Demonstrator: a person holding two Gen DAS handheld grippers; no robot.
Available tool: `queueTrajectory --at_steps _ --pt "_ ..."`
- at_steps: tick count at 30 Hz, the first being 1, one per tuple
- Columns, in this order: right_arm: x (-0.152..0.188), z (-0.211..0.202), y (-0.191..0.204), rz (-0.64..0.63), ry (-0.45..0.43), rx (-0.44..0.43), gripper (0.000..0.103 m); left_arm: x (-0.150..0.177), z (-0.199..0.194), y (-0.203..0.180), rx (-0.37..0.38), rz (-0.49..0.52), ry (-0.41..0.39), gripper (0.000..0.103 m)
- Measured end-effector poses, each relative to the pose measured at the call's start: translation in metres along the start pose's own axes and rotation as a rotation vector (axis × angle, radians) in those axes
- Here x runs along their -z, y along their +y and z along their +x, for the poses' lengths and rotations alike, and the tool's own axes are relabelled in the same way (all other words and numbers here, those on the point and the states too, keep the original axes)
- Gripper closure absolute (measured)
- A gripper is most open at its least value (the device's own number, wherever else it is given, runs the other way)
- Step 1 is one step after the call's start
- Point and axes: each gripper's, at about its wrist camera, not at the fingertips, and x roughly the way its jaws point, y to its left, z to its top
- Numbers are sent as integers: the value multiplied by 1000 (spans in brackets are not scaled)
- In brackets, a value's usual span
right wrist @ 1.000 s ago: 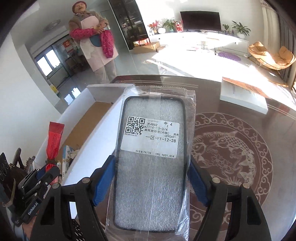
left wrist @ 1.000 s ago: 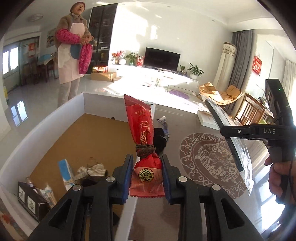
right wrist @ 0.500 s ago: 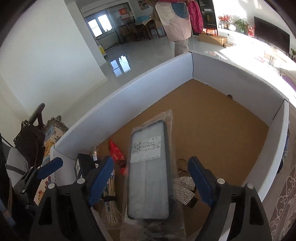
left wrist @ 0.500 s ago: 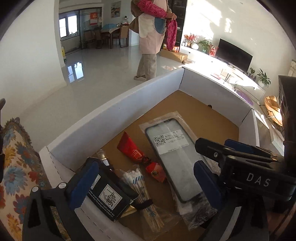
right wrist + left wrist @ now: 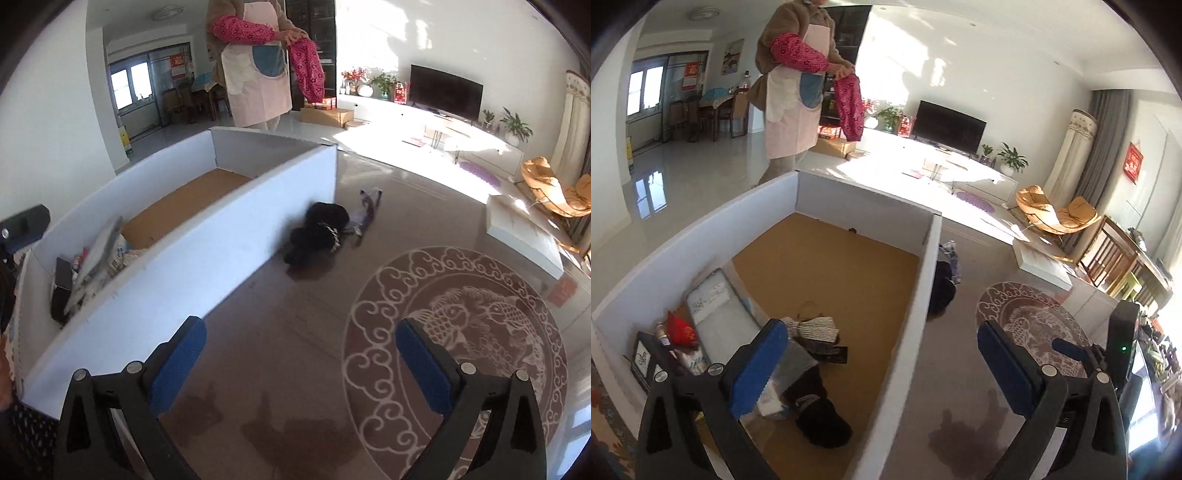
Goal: Organize objects
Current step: 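Return both tools to the table and reach the right tool to the glasses, then grasp the clear rimless glasses at the bridge with the right tool and lift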
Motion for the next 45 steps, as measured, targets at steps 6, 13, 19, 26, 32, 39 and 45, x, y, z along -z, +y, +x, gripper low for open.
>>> queueTrajectory --at_steps 6,13,19,26,32,39,45 --pt "80 1 -87 68 113 175 1 64 54 -123 126 301 195 0" --pt "110 -18 -126 170 116 175 1 121 106 -139 5 395 358 0" --pt "64 8 -132 170 133 98 7 127 111 -124 -30 361 398 0" --pt "-103 100 -86 69 162 -57 33 123 118 -117 -22 324 419 0" --pt "-189 183 -37 4 189 -4 39 123 116 -116 -16 330 417 0" --pt "-183 216 -32 -9 277 -18 83 122 115 -117 -14 330 410 0" --pt "-106 152 -86 25 249 0 83 123 113 -115 -19 319 389 0"
